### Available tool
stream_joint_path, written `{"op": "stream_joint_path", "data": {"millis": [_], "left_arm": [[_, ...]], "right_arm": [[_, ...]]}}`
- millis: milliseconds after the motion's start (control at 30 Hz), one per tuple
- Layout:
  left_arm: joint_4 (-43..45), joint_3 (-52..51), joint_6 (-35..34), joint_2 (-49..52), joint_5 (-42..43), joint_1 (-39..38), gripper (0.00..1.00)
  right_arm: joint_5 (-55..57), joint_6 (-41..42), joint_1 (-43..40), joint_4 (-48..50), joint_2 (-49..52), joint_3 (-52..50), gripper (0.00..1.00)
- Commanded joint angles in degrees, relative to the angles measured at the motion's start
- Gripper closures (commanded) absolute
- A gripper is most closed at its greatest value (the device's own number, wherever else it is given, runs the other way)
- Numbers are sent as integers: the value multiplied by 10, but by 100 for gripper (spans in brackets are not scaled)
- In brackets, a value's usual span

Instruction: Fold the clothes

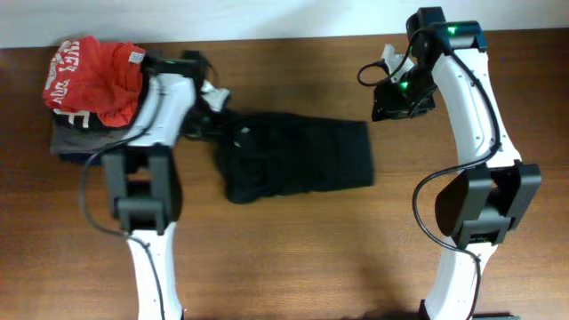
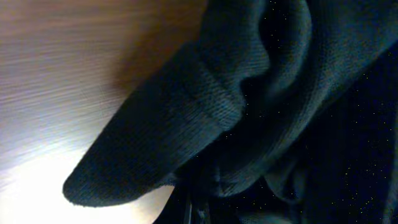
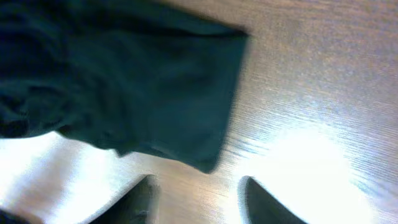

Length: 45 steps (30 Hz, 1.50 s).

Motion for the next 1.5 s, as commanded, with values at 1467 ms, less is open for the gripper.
{"op": "stream_joint_path", "data": {"millis": [1467], "left_arm": [[38,139,-39,-75,-59,-266,99]], "right_arm": [[-213,269,79,606,51,-445,96]]}}
